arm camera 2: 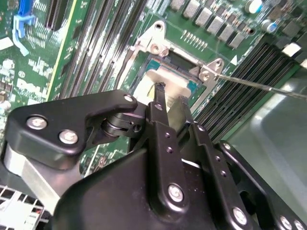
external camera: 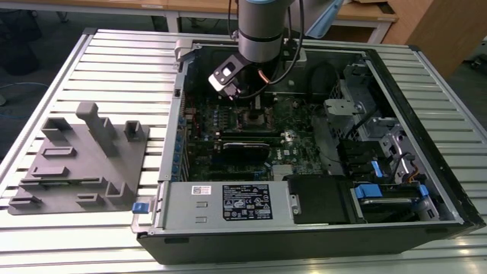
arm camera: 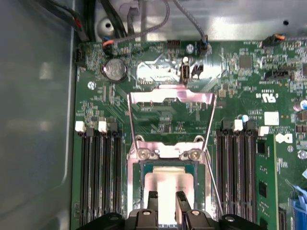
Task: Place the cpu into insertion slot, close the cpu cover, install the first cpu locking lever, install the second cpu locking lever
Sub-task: 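Place the cpu into insertion slot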
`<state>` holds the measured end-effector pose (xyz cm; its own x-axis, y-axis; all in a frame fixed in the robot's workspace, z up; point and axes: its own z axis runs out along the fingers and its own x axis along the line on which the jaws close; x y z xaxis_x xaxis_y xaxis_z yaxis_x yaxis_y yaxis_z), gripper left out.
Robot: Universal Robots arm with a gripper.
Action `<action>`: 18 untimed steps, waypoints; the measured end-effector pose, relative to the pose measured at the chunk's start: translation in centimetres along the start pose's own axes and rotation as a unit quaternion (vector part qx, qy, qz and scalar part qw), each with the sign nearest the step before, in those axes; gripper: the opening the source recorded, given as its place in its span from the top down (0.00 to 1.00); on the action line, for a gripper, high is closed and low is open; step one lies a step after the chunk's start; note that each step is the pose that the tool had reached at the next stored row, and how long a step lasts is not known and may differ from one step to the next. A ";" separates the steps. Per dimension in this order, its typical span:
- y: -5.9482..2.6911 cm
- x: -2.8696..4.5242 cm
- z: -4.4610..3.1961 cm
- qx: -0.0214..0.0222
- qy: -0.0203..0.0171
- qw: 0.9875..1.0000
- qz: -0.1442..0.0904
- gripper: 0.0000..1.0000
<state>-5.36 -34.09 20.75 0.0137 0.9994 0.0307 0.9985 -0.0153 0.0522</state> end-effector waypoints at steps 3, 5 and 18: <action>0.01 0.00 -0.01 0.003 0.000 1.000 0.000 0.71; 0.01 0.00 0.00 0.003 0.000 1.000 0.000 0.71; 0.26 0.00 0.02 0.002 0.000 1.000 0.003 0.71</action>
<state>-5.10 -34.09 20.75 0.0205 0.9993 0.0306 0.9987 -0.0220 0.0471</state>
